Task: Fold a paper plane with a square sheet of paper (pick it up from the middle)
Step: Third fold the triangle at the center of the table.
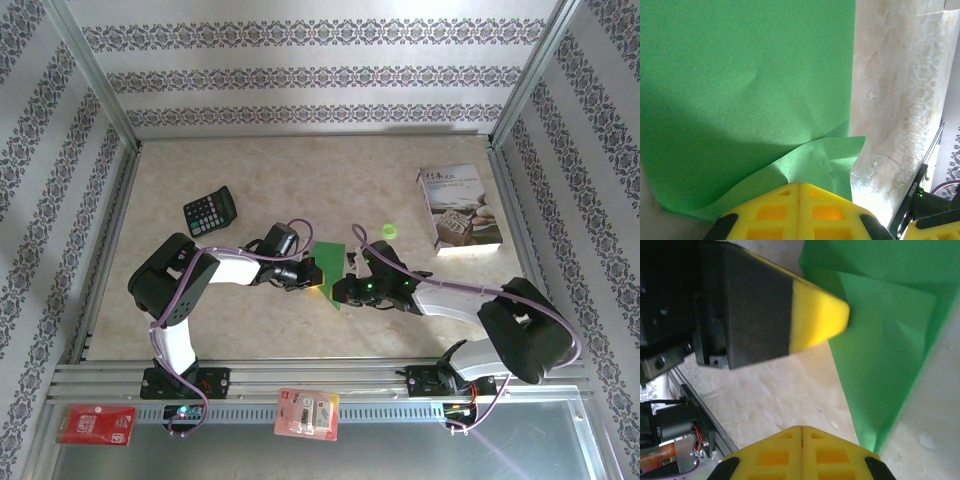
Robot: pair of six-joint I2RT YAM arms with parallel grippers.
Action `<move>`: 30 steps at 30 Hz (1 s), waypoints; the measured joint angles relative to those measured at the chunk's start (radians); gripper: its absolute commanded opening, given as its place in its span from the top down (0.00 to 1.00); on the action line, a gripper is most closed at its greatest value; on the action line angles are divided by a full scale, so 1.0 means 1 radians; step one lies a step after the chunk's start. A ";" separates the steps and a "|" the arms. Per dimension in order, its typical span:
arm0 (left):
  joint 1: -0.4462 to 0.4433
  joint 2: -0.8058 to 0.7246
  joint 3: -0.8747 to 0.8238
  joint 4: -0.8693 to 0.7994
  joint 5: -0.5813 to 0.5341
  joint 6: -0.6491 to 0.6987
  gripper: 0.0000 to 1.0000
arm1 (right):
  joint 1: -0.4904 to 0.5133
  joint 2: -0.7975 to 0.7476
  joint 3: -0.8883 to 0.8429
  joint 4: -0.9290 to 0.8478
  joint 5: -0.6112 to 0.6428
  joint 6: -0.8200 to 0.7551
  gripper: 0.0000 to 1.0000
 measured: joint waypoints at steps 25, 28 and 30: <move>0.000 -0.022 0.013 -0.026 0.002 -0.087 0.83 | -0.039 0.187 -0.027 0.153 -0.059 -0.021 1.00; -0.001 -0.056 -0.010 -0.020 0.000 -0.113 0.86 | -0.042 0.193 -0.027 0.160 -0.072 -0.018 1.00; -0.003 -0.080 -0.025 -0.017 0.000 -0.127 0.91 | -0.047 0.196 -0.027 0.162 -0.079 -0.018 1.00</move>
